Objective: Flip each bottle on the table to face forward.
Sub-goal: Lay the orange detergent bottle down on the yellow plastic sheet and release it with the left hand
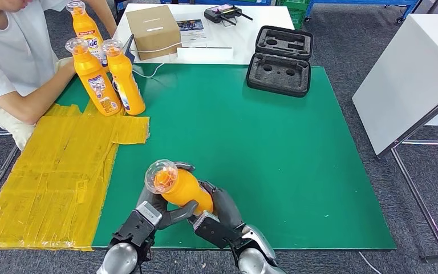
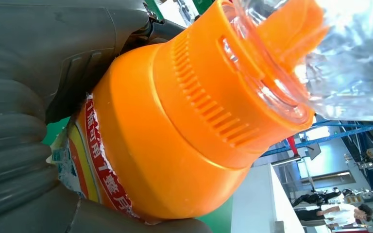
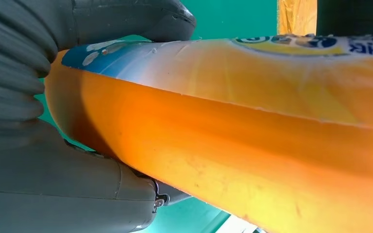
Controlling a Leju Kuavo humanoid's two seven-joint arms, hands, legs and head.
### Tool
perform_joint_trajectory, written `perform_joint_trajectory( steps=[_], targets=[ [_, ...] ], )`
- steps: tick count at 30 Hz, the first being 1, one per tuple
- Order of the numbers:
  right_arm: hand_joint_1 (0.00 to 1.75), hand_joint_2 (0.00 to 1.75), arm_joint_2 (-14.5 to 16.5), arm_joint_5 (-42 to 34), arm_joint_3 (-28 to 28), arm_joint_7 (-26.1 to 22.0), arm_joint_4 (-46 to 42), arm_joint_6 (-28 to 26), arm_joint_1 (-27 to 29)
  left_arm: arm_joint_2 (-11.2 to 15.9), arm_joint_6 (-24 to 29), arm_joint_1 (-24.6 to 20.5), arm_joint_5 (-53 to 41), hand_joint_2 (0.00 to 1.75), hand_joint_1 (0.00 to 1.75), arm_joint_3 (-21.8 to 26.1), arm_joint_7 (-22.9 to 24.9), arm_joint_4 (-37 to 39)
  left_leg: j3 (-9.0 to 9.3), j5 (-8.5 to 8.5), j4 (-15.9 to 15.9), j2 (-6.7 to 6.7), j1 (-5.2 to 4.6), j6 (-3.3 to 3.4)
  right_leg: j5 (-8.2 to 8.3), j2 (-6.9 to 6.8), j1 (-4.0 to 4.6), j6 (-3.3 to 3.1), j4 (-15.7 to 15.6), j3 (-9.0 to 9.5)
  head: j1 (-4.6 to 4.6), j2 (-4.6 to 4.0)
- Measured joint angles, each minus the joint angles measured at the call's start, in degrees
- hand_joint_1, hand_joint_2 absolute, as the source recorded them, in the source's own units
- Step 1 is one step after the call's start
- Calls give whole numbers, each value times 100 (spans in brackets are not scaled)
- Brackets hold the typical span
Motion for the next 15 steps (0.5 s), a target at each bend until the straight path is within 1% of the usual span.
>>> perform_joint_trajectory(
  steps=[3, 5, 7, 9, 12, 13, 15],
  targets=[
    [173, 175, 0, 0, 2, -3, 0, -38, 1, 0, 16, -17, 0, 175, 175, -2, -15, 36, 0, 0, 0, 0, 0, 0, 0, 0, 0, 0, 0, 0, 1, 0],
    [86, 175, -1, -1, 2, -4, 0, -67, 2, 1, 32, -22, 3, 175, 175, -2, -29, 49, 0, 0, 0, 0, 0, 0, 0, 0, 0, 0, 0, 0, 1, 0],
    [0, 87, -2, -14, 2, -23, -4, -139, 8, 2, 79, -25, 8, 175, 175, 0, -54, 52, 0, 0, 0, 0, 0, 0, 0, 0, 0, 0, 0, 0, 1, 0],
    [0, 0, -2, -42, 1, -57, -28, -262, 26, 5, 152, -29, 6, 175, 175, 3, -76, 51, 0, 0, 0, 0, 0, 0, 0, 0, 0, 0, 0, 0, 1, 0],
    [0, 0, -7, -168, -51, -97, -157, -473, 93, 27, 452, -34, -226, 175, 175, 10, -118, 40, 0, 0, 0, 0, 0, 0, 0, 0, 0, 0, 0, 0, 1, 0],
    [0, 0, -9, -255, -96, -103, -241, -527, 129, 43, 672, -35, -458, 175, 175, 22, -131, 24, 0, 0, 0, 0, 0, 0, 0, 0, 0, 0, 0, 0, 1, 0],
    [0, 0, -13, -512, -224, -90, -462, -559, 211, 91, 1274, -50, -1194, 175, 175, 76, -106, -20, -1, 0, 0, 0, 0, 0, 0, 0, 0, 0, 0, -1, 1, 0]
  ],
)
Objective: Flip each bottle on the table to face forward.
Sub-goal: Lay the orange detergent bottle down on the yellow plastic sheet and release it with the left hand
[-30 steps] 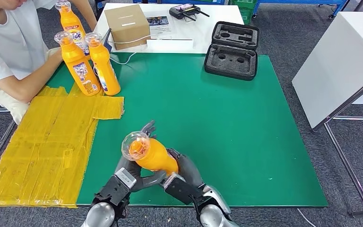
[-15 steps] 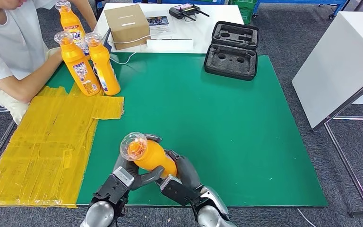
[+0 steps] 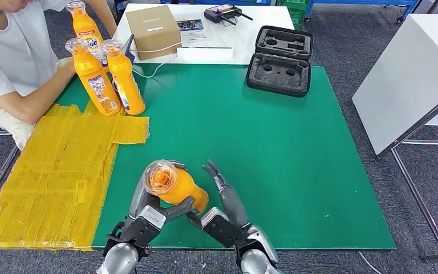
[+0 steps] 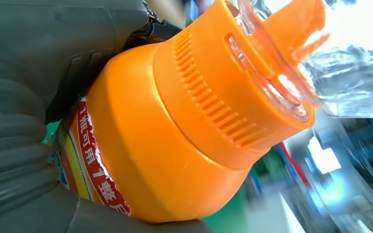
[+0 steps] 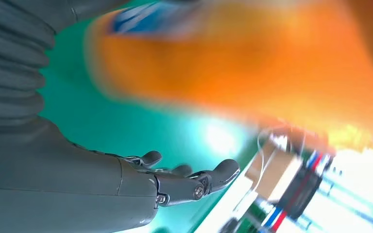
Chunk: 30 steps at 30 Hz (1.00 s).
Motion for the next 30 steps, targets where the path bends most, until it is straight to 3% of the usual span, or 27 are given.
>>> perform_joint_trajectory(
  steps=[3, 11, 14, 17, 20, 22, 25, 30],
  targets=[
    [0, 0, -17, -303, -184, 41, -333, 94, 100, 83, 625, -53, -886, 175, 175, 93, 95, -53, 0, 0, 0, 0, 0, 0, 0, -1, 0, 0, 0, 0, 0, 0],
    [0, 0, -40, -375, -362, 40, -725, 138, 244, 176, 832, -72, -1273, 175, 175, 177, 247, -98, 0, 0, 0, 0, 0, 0, 0, -1, 0, 0, 0, 0, 1, 0],
    [0, 0, -39, -466, -435, -71, -988, 93, 371, 251, 1204, -133, -2866, 175, 175, 235, 986, -80, 0, 0, 0, -3, 0, 0, 0, -3, 0, 0, 0, -1, 2, 0],
    [0, 0, -55, -815, -534, -188, -1538, 256, 565, 512, 1151, -381, -4996, 175, 175, 373, 2251, 117, 0, 2, 0, -6, 1, -3, 0, -4, 0, -1, 1, -7, 1, 0],
    [0, 0, -102, -1124, -638, -260, -2060, 546, 646, 1041, 825, -988, -5927, 175, 175, 160, 3744, 683, 0, 12, 0, -6, 6, -17, 2, -3, 1, -3, 6, -19, 1, 0],
    [0, 0, -128, -1266, -689, -338, -2314, 687, 639, 1403, 588, -1560, -6022, 175, 175, -194, 4308, 1290, 0, 21, 0, -9, 7, -22, 3, -6, 2, -4, 12, -18, 1, 0],
    [0, 0, -144, -1369, -716, -469, -2541, 768, 552, 1713, 429, -2397, -6054, 175, 175, -756, 4444, 2415, 0, 34, 0, -13, 7, -24, 5, -13, 1, -5, 20, -15, 2, 0],
    [0, 0, -159, -1386, -715, -604, -2648, 762, 356, 1798, 292, -3399, -6065, 175, 175, -1472, 4311, 4274, -1, 38, 1, -10, 2, -24, 11, -10, -1, -3, 22, -10, 3, 0]
  ],
)
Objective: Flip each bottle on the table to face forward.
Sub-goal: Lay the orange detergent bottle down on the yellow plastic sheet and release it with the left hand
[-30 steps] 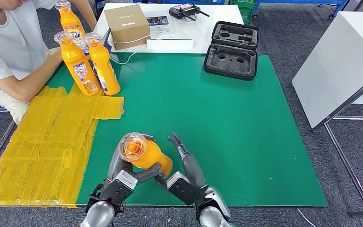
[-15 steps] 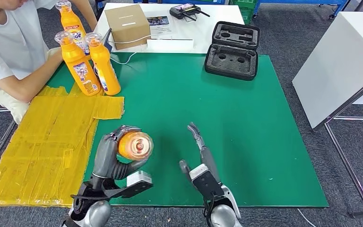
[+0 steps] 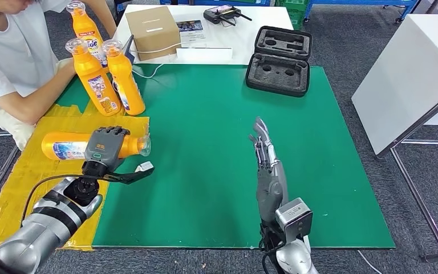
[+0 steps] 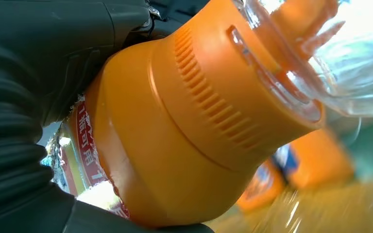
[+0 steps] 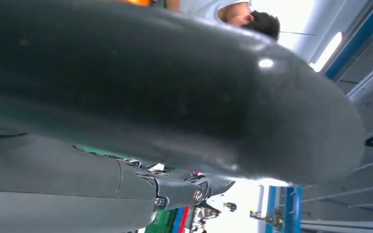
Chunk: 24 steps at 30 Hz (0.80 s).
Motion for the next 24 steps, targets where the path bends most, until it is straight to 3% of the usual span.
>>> perform_joint_trajectory(
  steps=[6, 14, 15, 18, 19, 24],
  targets=[
    [0, 0, -49, -15, 22, -78, -5, -23, -120, 15, -103, -426, 63, 175, 175, -170, -182, 1360, -7, -1, 1, -3, 1, 0, -2, -2, 1, 0, 0, -5, -2, 0],
    [0, 0, -97, -15, 32, -80, -5, -32, -167, 23, -101, -567, 75, 175, 175, -214, -207, 1978, -12, -1, -1, -3, 2, -1, -5, -3, 2, -2, 0, -8, -1, 0],
    [0, 0, -102, -15, 32, -80, -5, -35, -167, 23, -106, -580, 96, 175, 149, -213, -220, 2013, -12, -1, -1, -3, 2, -1, -4, -3, 2, -2, 0, -7, -1, 0],
    [0, 0, -121, -15, 34, -80, -4, -60, -166, 23, -67, -592, 266, 175, 18, -120, -331, 2103, -12, -1, -1, -3, 2, -1, -4, -3, 2, -2, 0, -4, -1, 0],
    [0, 0, -129, -14, 35, -80, -4, -75, -166, 23, -1, -583, 349, 175, 0, -41, -387, 2133, -11, -1, -1, -3, 2, -1, -4, -3, 2, -2, 0, -4, -2, 0],
    [0, 0, -174, 17, 55, -76, 4, -140, -175, -2, 362, -488, 627, 175, 0, 459, -659, 2238, -11, -1, -1, -6, 2, -1, -4, -4, 2, -2, 1, -5, -2, 0]
  ],
)
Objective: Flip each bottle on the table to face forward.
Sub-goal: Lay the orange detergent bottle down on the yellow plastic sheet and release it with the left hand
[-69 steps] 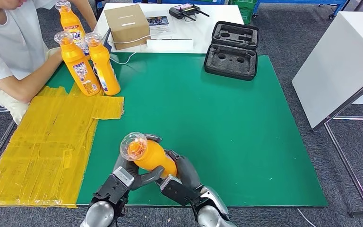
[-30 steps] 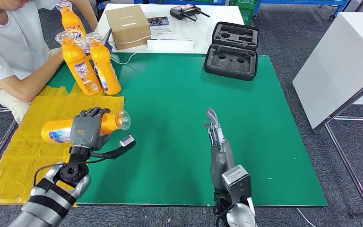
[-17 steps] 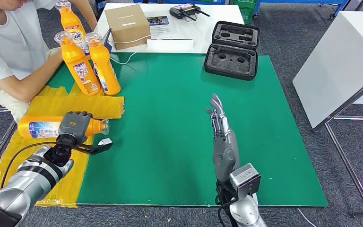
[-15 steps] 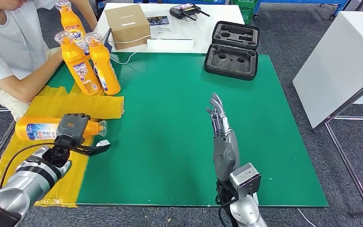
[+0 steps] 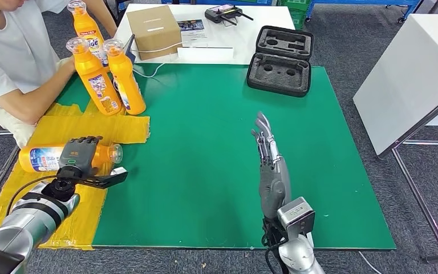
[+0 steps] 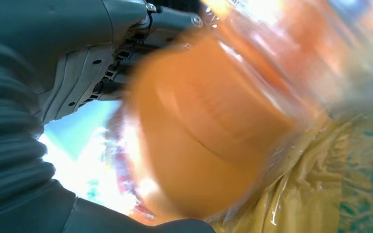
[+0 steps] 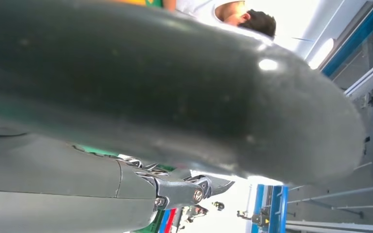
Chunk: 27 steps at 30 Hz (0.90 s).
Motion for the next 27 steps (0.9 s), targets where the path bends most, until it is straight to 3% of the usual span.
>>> perform_joint_trajectory(
  steps=[16, 22, 27],
  targets=[
    [0, 0, -25, 118, 41, 145, 122, -83, -94, -413, 89, 151, 497, 175, 0, 1367, -994, -9, 0, 1, 1, -8, -2, 1, 1, -6, -2, 1, 0, 4, 0, 0],
    [0, 0, -34, 268, 40, 247, 159, -89, -66, -591, 1134, 542, 762, 175, 0, 1859, -1571, -500, -2, 0, 1, -9, -2, 1, 0, -7, -2, 0, -1, -1, 2, 0],
    [0, 0, -42, 304, 36, 257, 168, -97, -13, -706, 1266, 848, 787, 175, 0, 2111, -1633, -1057, -6, -1, 1, -3, -3, 0, 0, -5, -2, 1, -2, -8, 0, 0]
  ],
)
